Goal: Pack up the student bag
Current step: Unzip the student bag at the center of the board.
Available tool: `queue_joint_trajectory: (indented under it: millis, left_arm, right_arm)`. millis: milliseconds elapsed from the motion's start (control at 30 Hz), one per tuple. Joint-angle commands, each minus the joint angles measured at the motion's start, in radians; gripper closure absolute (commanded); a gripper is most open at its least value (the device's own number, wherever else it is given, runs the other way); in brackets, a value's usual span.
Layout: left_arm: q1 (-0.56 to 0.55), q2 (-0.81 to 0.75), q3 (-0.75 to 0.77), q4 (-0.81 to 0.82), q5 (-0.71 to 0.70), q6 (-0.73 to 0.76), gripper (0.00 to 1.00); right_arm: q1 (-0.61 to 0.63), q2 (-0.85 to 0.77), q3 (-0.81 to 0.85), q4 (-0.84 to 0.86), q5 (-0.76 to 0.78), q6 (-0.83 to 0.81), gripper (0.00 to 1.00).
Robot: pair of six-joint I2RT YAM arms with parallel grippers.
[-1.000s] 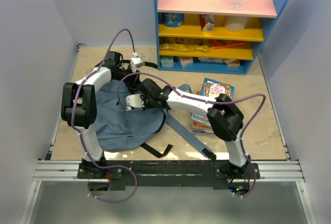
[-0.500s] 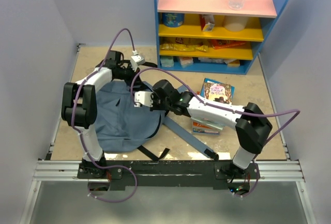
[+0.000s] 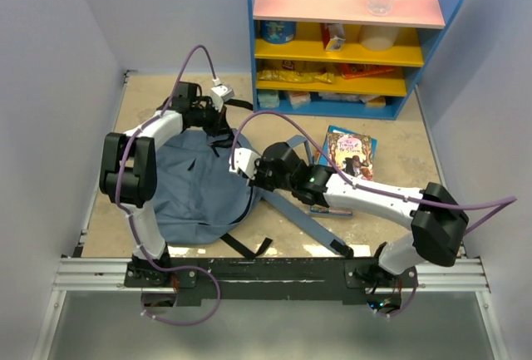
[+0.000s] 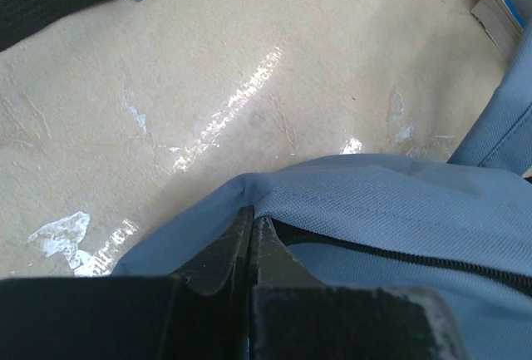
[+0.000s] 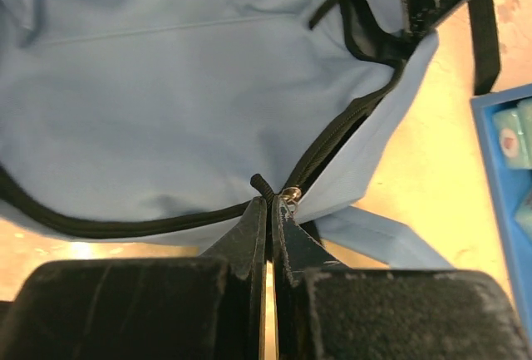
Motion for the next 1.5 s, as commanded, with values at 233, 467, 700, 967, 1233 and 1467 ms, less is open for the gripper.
queue_joint_trajectory:
  millis: [233,467,700,967,1233,1467]
  left_arm:
    - [0.052,-0.034,0.054,0.161,-0.276,-0.061,1.0]
    - [0.119,-0.031,0.128,0.111,-0.272,-0.077,1.0]
    - [0.106,-0.1,0.083,0.019,-0.112,-0.035,0.76]
    - [0.096,-0.169,0.045,-0.078,0.011,0.038,0.66]
    - [0.098,-0.164,0.022,-0.088,0.026,0.078,0.67]
    - [0.282,-0.123,0.092,-0.096,0.147,-0.002,0.53]
  right_arm:
    - [0.136,-0.131,-0.111,0.054,0.013,0.275,1.0]
    - [0.227,-0.13,-0.166,0.09,0.07,0.392,1.0]
    - [0.232,-0.122,-0.151,0.134,0.137,0.404,1.0]
    - [0.195,0.029,0.034,0.161,0.24,0.195,0.54]
    - [0.089,0.325,0.433,-0.029,0.095,-0.085,0.46]
    - [0.034,0.533,0.687,-0.283,0.108,-0.194,0.46]
